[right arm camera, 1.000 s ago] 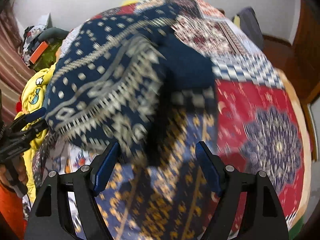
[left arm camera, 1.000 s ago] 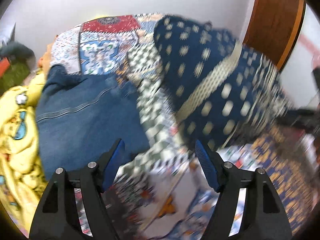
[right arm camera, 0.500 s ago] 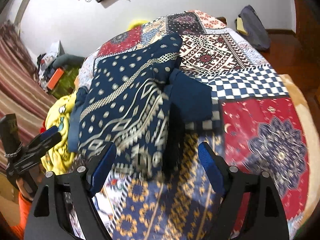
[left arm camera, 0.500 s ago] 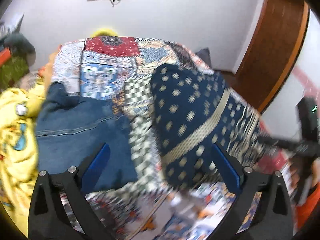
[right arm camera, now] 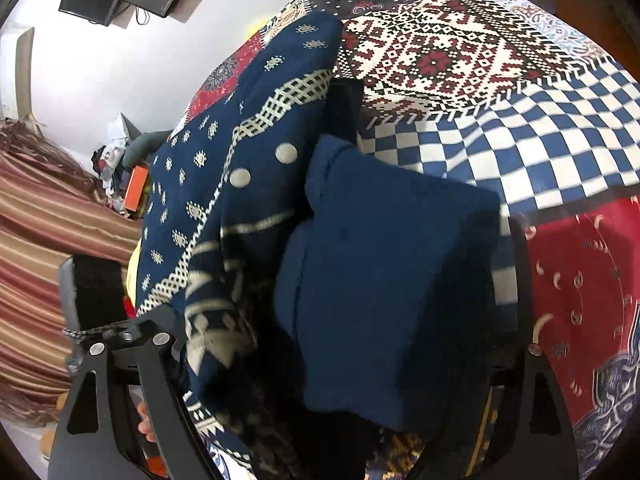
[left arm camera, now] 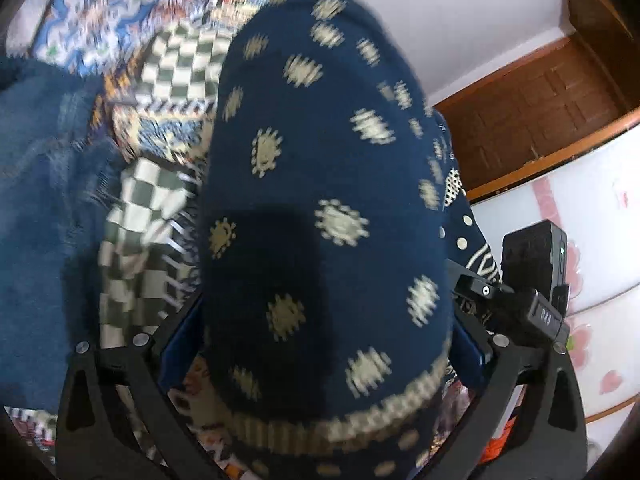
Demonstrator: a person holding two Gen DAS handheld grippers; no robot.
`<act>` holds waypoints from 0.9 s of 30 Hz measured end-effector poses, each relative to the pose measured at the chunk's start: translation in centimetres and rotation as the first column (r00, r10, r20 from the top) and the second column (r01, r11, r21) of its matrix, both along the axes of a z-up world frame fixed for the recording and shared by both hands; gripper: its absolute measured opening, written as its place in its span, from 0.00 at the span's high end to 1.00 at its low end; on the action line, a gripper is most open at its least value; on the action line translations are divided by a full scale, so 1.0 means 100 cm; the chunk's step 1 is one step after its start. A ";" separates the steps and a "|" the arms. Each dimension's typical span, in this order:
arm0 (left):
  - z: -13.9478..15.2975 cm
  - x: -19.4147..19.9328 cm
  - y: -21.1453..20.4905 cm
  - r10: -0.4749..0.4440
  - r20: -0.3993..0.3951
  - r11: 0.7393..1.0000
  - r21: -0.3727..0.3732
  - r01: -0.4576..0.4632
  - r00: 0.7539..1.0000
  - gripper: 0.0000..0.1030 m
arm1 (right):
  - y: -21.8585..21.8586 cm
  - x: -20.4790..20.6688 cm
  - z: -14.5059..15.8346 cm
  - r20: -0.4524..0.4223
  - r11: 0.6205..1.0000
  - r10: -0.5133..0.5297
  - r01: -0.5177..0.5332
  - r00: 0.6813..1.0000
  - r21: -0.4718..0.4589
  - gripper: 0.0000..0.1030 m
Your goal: Fold large clothes
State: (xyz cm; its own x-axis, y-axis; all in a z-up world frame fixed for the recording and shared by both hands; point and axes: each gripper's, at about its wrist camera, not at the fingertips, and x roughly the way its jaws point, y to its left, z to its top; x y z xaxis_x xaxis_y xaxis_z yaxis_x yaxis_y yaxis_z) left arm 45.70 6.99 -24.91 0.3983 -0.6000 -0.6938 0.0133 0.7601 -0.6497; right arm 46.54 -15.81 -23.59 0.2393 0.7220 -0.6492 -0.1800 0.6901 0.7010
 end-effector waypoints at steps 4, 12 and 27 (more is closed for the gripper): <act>0.001 -0.002 -0.003 0.011 0.012 1.000 -0.007 -0.011 1.000 0.01 | 0.008 -0.012 0.006 0.013 0.999 0.037 -0.037 0.999 0.010 0.33; 0.042 -0.021 0.005 0.028 0.076 0.998 0.046 -0.031 0.997 0.31 | 0.022 -0.028 0.030 0.040 0.997 0.036 -0.038 0.999 0.063 0.68; 0.139 -0.075 0.118 0.157 0.308 0.982 0.057 -0.183 0.938 0.39 | 0.130 -0.035 0.132 0.290 0.982 0.171 -0.188 0.942 0.033 0.76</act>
